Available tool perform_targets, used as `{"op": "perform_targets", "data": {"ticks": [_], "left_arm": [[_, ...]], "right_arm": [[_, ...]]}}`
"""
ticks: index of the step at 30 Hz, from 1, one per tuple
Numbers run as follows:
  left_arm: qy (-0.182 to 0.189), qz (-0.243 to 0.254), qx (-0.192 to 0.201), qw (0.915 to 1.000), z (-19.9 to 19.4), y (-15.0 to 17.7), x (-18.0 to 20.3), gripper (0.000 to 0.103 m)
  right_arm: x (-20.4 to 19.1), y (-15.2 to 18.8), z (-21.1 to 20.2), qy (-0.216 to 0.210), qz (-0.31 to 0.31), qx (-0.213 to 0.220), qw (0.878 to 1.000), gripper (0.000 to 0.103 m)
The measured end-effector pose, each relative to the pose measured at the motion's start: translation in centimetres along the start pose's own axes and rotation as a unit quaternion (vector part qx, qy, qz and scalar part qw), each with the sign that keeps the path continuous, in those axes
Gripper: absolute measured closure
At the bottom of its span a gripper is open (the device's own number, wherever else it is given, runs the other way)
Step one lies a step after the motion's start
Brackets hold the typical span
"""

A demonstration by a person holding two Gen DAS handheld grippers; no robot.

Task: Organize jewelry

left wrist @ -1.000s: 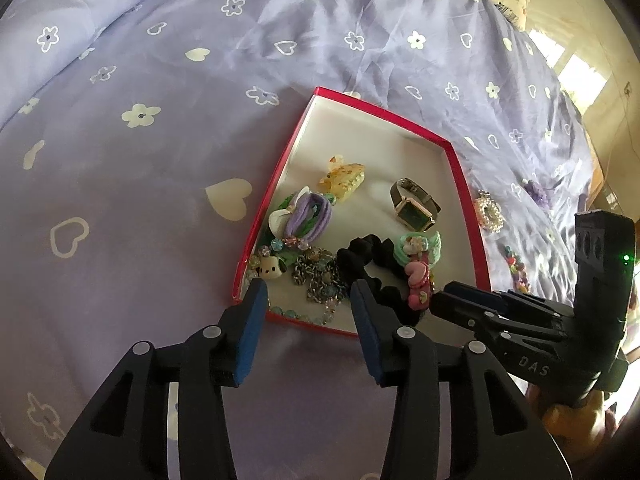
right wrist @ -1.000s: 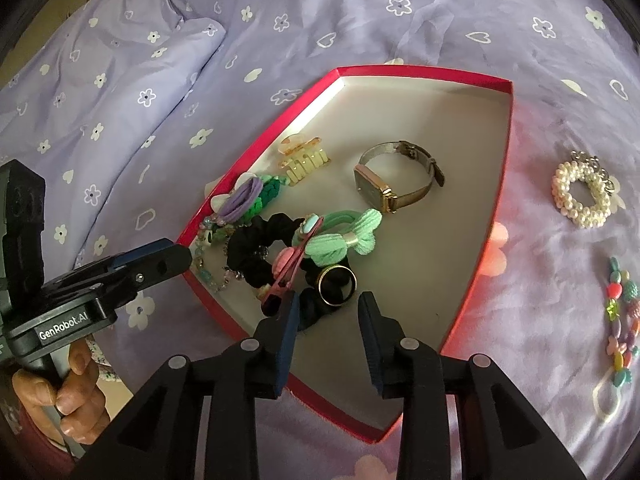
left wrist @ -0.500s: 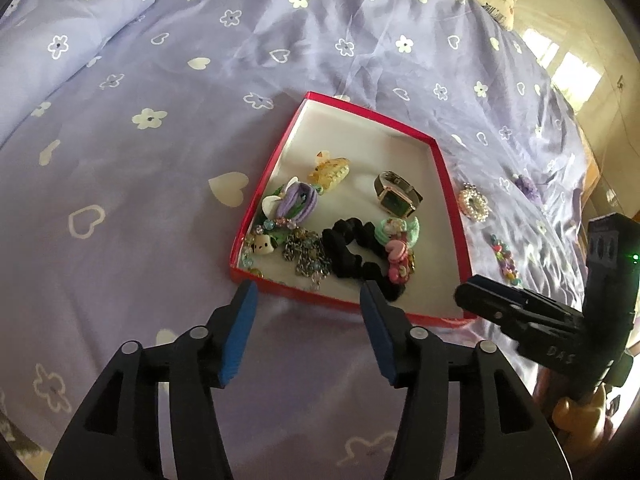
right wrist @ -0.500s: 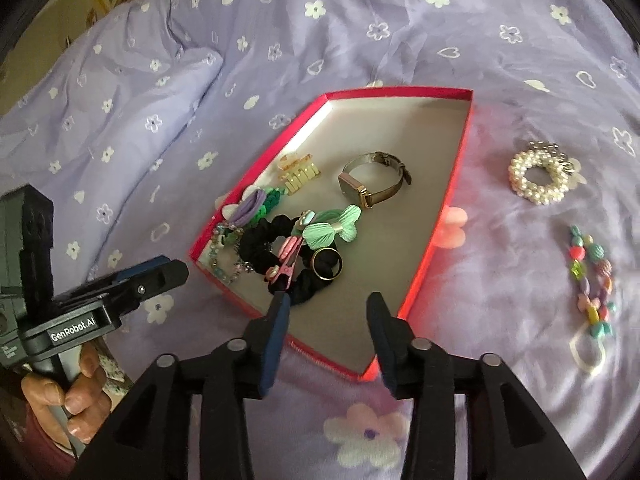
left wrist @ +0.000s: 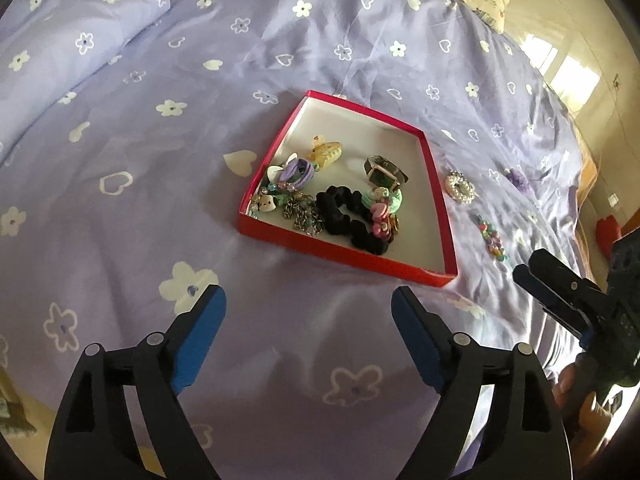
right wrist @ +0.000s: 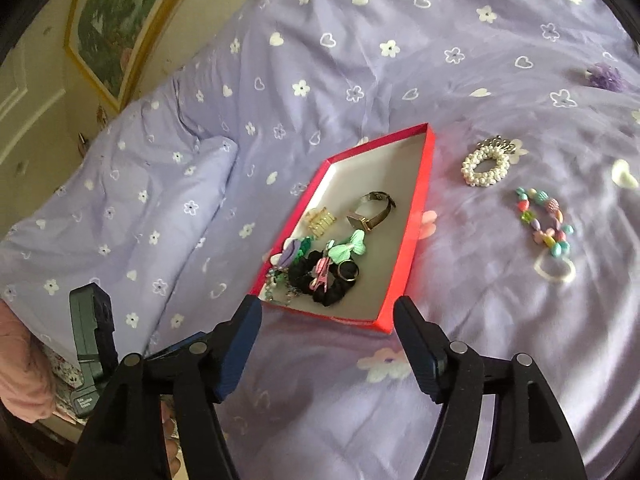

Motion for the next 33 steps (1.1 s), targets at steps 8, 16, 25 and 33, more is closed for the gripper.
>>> {"op": "perform_targets", "data": {"ticks": [8,16,25,33], "left_arm": [[-0.027,0.019,0.024,0.9992,-1.9,1.2,0.3,0.012],[-0.042,0.046,0.110,0.9920,-6.1,-0.1,0.8,0.000],[-0.103,0.084,0.139,0.9814,-5.4,-1.6,1.7,0.000],[-0.128,0.095,0.116,0.9805,-3.5,0.2,1.7,0.000]], "right_arm": [[-1.4,1.9,-1.2,0.034,-0.042,-0.002,0.999,0.024],[-4.7,0.4,-3.5,0.075,-0.119,0.012,0.990,0.007],[-6.6,-0.9,-4.1,0.109,-0.198,0.035,0.974,0.000],[-3.7,1.1,-1.9,0.112,-0.155,-0.006,0.982,0.000]]}}
Point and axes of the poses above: each gripper's, at about its wrist camera, not at the fingertips, and z roughly the way its jaws point, x to its right, y to its underside, the point moved 5 cm from there along z, roughly the way its jaws point, and after that the axes turned 13 degrees about -y, right-handed, at the moved point
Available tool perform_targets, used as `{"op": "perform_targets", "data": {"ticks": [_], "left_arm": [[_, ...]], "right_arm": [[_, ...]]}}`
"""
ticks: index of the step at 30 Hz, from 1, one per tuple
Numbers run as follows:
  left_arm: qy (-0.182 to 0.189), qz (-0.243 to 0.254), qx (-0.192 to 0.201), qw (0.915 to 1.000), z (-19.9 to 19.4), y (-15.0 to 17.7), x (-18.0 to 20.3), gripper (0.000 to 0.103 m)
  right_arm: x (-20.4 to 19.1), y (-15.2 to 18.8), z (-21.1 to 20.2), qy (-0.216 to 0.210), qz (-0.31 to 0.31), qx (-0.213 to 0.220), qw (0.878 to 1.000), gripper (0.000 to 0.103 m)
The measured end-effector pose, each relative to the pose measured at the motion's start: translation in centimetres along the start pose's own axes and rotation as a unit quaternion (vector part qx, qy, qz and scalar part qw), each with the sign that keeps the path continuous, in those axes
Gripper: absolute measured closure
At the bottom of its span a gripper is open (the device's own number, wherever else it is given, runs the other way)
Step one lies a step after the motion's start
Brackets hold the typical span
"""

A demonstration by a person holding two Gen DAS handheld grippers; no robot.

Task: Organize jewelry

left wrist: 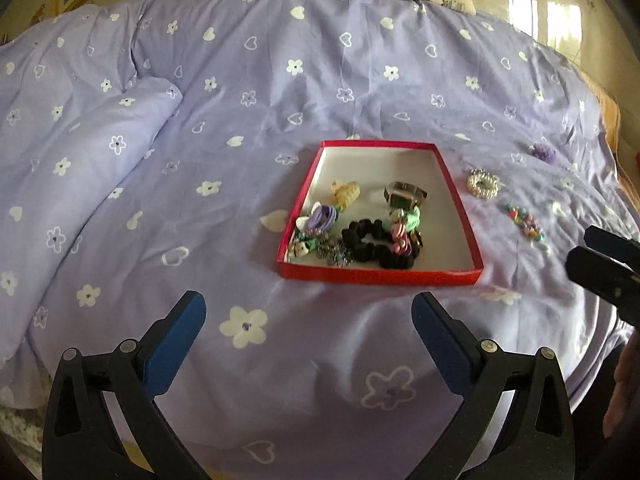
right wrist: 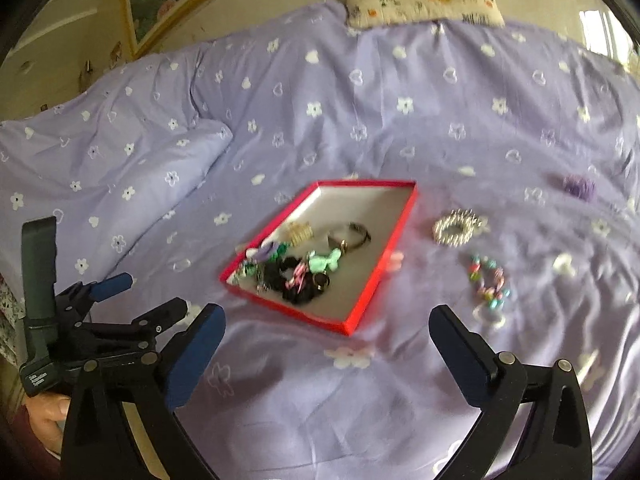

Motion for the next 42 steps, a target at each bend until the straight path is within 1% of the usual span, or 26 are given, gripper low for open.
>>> {"op": "perform_targets", "data": {"ticks": [5,12,16,28,42], "left_arm": [[-0.001,-0.003,-0.009,1.0000,0.4,0.7,0.0,0.000],[0.005,-0.019,0.002,0.9998,0.4,0.9,-0.2,0.000],[0.005,-0.020,0.005,0.9998,0.4,1.1,-0.2,0.000],[0.007,-0.020,0.017,0.9996,-0.3,1.4,0.0,0.000],[0.007,-0.019,0.016,0.9997,-0.3,1.4,0.0,0.000]], "right_arm": [[0.4,1.3,1.2,0.006,0.006,-0.022,1.000,0.000],[0.5,2.3,2.2,0.006,0.007,-0.025,1.000,0.000],[0.3,2.6,2.4,0.003,0.008,-0.028,1.000,0.000],[0.8,2.6,2.1,-0.001,0.013,-0.011,1.000,0.000],[0.2,2.7,2.3,-0.010,0.009,-0.016,1.000,0.000]]}}
Point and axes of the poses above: each gripper's, at about its wrist camera, not at the fingertips, and z roughly the way its jaws point, x to its right, y to its underside, the point moved 5 cm from there along z, roughly the way its jaws point, and after that the axes turned 13 degrees about -y, right-handed, at the moved point
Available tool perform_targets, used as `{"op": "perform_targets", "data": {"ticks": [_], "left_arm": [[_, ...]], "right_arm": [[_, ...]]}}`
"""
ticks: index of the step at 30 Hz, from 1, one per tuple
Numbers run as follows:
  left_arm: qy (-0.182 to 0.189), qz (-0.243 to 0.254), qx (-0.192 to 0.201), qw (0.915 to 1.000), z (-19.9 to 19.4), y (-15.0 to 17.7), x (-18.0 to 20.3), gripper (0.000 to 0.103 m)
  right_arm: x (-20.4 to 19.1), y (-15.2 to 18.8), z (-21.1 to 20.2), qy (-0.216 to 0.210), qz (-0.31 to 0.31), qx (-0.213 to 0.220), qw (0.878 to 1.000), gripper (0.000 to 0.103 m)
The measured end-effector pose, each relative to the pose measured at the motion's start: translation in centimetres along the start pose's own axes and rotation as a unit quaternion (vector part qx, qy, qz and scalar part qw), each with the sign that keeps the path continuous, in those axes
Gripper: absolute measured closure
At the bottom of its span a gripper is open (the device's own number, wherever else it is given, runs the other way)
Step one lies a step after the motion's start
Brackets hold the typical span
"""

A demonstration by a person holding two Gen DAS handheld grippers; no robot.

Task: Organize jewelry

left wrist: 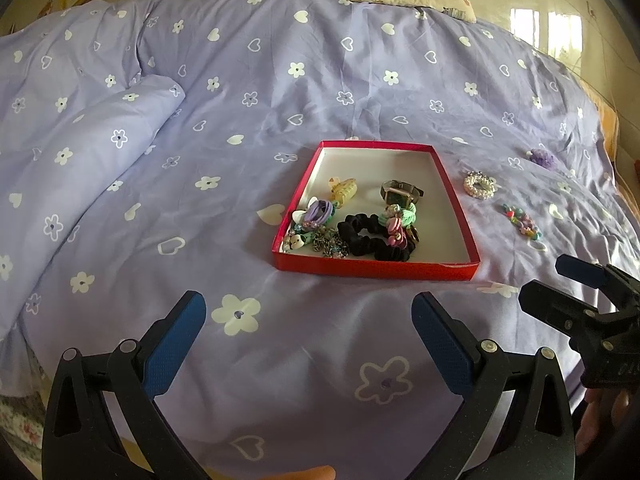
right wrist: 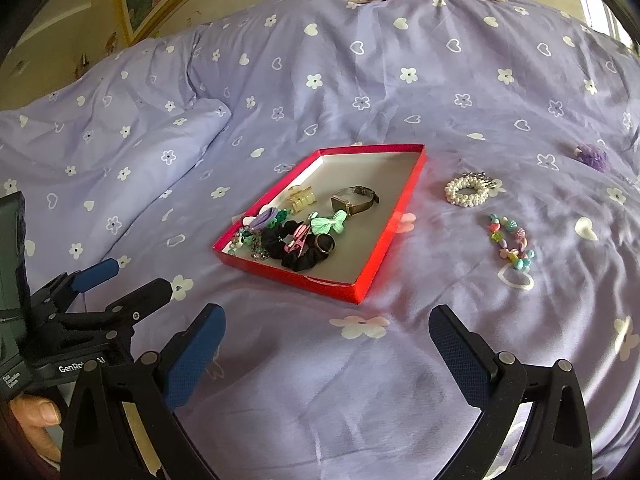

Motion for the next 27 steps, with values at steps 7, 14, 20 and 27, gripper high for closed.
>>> {"op": "perform_targets", "data": {"ticks": [7,14,20,27], "left_arm": [[0.000,0.000,0.000,1.0000,0.00,0.00,-0.01,0.000],[0.000,0.000,0.000,1.0000,0.00,-0.02,-0.04,0.000],[0.000,0.000,0.000,1.0000,-0.01,-0.03,-0.04,0.000],[0.000,0.001,-0.001,1.0000,0.02,-0.03,-0.02,0.000]], "right_arm": [[-0.11,0.01,-0.02,-0.001,0.001,0.001,1.000,0.000],[-0.14,0.00,-0.04,-0.002,0.001,0.001,1.000,0.000],[-0.52,-0.08,-0.01,-0.003,-0.001,0.002,1.000,0.000],[-0.66,-0.13,0.01,-0.004,-0.001,0.002,1.000,0.000]]}}
Point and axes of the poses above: each gripper's, at about its wrist camera, not at the fingertips, and z roughly the way its jaws point, x to its right, y to its underside, the point moved 5 cm from there along z, roughly the way its jaws point, and after that the axes turned 13 degrees about -y, right-handed, at the moved point
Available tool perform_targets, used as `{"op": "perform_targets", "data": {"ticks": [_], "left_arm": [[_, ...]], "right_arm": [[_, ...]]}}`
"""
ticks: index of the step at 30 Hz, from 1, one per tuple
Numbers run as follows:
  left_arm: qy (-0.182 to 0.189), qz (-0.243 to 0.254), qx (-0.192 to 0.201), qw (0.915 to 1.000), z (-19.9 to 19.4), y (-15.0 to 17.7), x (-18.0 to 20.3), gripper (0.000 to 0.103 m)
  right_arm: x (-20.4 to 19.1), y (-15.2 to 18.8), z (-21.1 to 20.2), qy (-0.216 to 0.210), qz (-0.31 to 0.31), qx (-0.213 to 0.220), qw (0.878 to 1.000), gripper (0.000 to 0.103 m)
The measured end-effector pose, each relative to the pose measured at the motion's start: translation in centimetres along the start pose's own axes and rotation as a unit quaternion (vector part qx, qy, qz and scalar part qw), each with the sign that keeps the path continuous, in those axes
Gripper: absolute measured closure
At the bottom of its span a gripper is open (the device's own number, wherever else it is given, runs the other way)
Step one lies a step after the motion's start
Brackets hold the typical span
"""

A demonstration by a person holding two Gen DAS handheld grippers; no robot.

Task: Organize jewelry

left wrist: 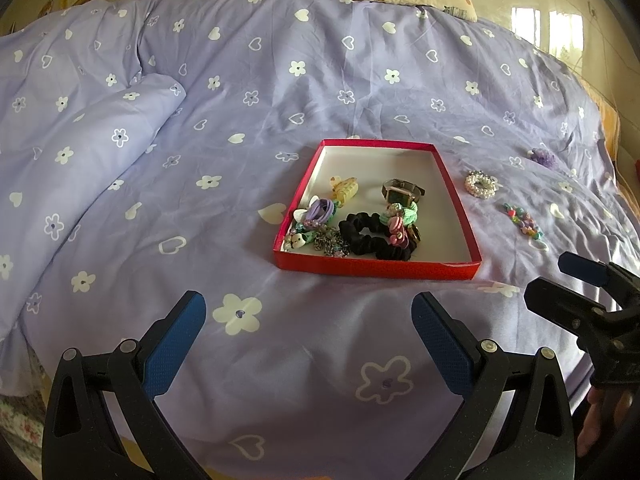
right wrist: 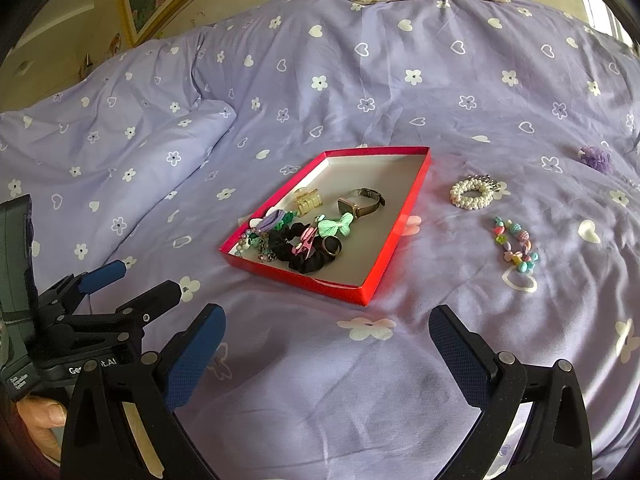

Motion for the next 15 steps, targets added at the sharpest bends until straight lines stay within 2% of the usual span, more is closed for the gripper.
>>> {"op": "perform_targets", "data": {"ticks": [15], "left_arm": [[0.001,0.000,-0.001,1.0000,0.11,0.18,-0.09,0.000]], "right_arm": [[-0.18,-0.01,-0.02,0.000,0.000,0.001,1.000,0.000]]}}
Point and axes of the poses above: each gripper's, at about its wrist camera, not at the fingertips, and z roughly the way its jaws point, x to its right, y to its underside, the point moved 5 cm from there along z, roughly the way its jaws point, and after that the axes turned 13 degrees about -y, right-handed, at the moved point
